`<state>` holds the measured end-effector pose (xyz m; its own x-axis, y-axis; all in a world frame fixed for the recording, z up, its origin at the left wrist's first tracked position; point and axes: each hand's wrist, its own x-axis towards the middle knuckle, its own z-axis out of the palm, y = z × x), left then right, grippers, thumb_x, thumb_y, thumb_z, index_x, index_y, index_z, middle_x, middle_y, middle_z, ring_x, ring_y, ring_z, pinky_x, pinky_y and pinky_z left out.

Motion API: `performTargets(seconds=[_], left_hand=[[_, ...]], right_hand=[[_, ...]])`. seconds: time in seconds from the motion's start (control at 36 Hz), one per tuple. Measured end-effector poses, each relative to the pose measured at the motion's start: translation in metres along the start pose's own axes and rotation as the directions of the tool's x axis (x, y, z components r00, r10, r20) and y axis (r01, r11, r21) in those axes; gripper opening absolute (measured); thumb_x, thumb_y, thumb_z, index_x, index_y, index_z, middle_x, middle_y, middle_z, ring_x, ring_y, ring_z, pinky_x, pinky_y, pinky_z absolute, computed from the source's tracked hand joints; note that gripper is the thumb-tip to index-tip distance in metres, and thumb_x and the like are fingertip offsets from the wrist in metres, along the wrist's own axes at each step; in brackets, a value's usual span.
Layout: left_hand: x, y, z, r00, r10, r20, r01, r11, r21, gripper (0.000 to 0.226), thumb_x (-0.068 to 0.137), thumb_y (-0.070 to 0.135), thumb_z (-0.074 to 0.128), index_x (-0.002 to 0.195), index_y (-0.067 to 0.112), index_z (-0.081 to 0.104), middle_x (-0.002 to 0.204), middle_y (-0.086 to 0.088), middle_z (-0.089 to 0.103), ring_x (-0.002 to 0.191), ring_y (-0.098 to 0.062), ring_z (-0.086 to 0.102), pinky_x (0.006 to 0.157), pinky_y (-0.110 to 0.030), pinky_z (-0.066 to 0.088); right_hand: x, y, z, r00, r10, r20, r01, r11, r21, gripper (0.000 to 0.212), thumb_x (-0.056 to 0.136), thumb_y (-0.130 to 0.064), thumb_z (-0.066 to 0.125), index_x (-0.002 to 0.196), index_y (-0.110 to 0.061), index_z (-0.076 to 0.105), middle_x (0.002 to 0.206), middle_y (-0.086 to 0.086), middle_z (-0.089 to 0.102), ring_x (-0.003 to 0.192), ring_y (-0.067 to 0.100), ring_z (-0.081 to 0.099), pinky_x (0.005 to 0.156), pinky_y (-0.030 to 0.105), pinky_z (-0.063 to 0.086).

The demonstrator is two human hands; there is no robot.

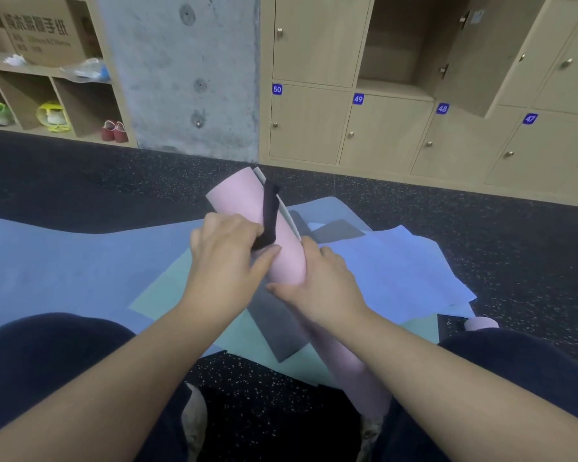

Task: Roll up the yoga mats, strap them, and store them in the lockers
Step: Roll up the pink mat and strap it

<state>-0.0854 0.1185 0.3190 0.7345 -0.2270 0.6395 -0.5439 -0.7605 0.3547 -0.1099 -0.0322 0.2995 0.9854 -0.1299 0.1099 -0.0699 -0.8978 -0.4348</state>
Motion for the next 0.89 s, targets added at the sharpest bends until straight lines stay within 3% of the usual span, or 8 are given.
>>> performTargets(seconds=[0.17,0.31,0.47,0.53,0.61,0.69,0.81,0.89], left_hand=[[0.004,-0.001,0.003,0.998,-0.062,0.007,0.061,0.996,0.07,0.019,0.089,0.035,0.064,0.104,0.023,0.067,0.091,0.009,0.046,0.094,-0.016,0.027,0.073,-0.03,0.013],[0.004,-0.005,0.008,0.995,-0.081,0.059,0.074,0.991,0.114,0.017,0.092,0.039,0.059,0.092,0.029,0.072,0.092,0.01,0.051,0.091,-0.014,0.024,0.073,-0.031,0.01],[-0.003,0.0,0.018,0.998,0.053,0.028,-0.052,0.997,-0.059,0.032,0.084,0.049,0.051,0.079,0.025,0.073,0.08,0.014,0.056,0.088,-0.007,0.025,0.068,-0.028,0.008],[-0.005,0.0,0.019,0.997,0.073,0.04,-0.069,0.995,-0.077,0.041,0.083,0.055,0.042,0.074,0.025,0.069,0.076,0.013,0.057,0.088,-0.011,0.032,0.066,-0.029,0.009],[-0.004,-0.001,0.017,0.985,-0.048,0.163,0.068,0.99,-0.123,0.048,0.083,0.06,0.031,0.071,0.024,0.06,0.076,0.011,0.056,0.091,-0.015,0.037,0.072,-0.032,0.018],[-0.005,-0.006,0.019,0.966,-0.112,0.231,0.158,0.969,-0.191,0.03,0.086,0.052,0.036,0.077,0.033,0.057,0.086,0.015,0.051,0.1,-0.015,0.034,0.083,-0.033,0.027],[-0.01,-0.004,0.022,0.961,-0.119,0.249,0.211,0.899,-0.384,0.01,0.091,0.038,0.061,0.1,0.036,0.063,0.114,0.008,0.038,0.108,-0.006,0.038,0.095,-0.026,0.033],[-0.012,0.002,0.02,0.96,-0.114,0.255,0.245,0.781,-0.574,0.026,0.085,0.034,0.067,0.098,0.053,0.054,0.123,0.022,0.03,0.106,0.01,0.048,0.089,-0.02,0.043]], right_hand=[[-0.008,-0.011,0.017,0.997,-0.073,0.017,0.075,0.982,-0.174,0.086,0.075,-0.067,0.064,0.14,-0.023,0.029,0.119,0.003,0.048,0.113,0.026,0.044,0.079,0.037,0.034],[-0.008,-0.014,0.028,0.996,-0.082,0.031,0.086,0.979,-0.187,0.088,0.073,-0.07,0.065,0.139,-0.024,0.031,0.119,0.002,0.048,0.113,0.026,0.044,0.075,0.036,0.03],[-0.002,-0.008,0.012,0.999,-0.018,0.042,0.02,0.999,-0.042,0.069,0.076,-0.062,0.062,0.128,-0.023,0.041,0.11,0.002,0.05,0.108,0.027,0.045,0.083,0.037,0.041],[0.001,-0.005,0.005,0.999,0.004,0.053,-0.006,0.999,0.033,0.067,0.07,-0.07,0.055,0.117,-0.024,0.044,0.102,0.0,0.049,0.104,0.027,0.047,0.084,0.04,0.044],[0.009,0.0,-0.005,0.999,0.03,0.012,-0.032,0.986,0.165,0.074,0.055,-0.083,0.05,0.105,-0.028,0.047,0.098,-0.004,0.057,0.097,0.024,0.054,0.08,0.041,0.05],[0.012,0.002,-0.016,0.999,0.031,-0.019,-0.025,0.964,0.266,0.066,0.064,-0.07,0.069,0.111,-0.027,0.051,0.103,-0.009,0.064,0.097,0.017,0.06,0.079,0.04,0.053],[0.007,0.001,-0.019,0.999,0.04,-0.022,-0.031,0.95,0.31,0.055,0.072,-0.053,0.072,0.109,-0.025,0.042,0.102,-0.01,0.062,0.095,0.017,0.061,0.077,0.038,0.053],[0.006,-0.001,-0.015,0.999,0.025,-0.043,-0.009,0.937,0.349,0.052,0.074,-0.049,0.072,0.109,-0.027,0.039,0.103,-0.01,0.063,0.096,0.018,0.061,0.078,0.04,0.053]])
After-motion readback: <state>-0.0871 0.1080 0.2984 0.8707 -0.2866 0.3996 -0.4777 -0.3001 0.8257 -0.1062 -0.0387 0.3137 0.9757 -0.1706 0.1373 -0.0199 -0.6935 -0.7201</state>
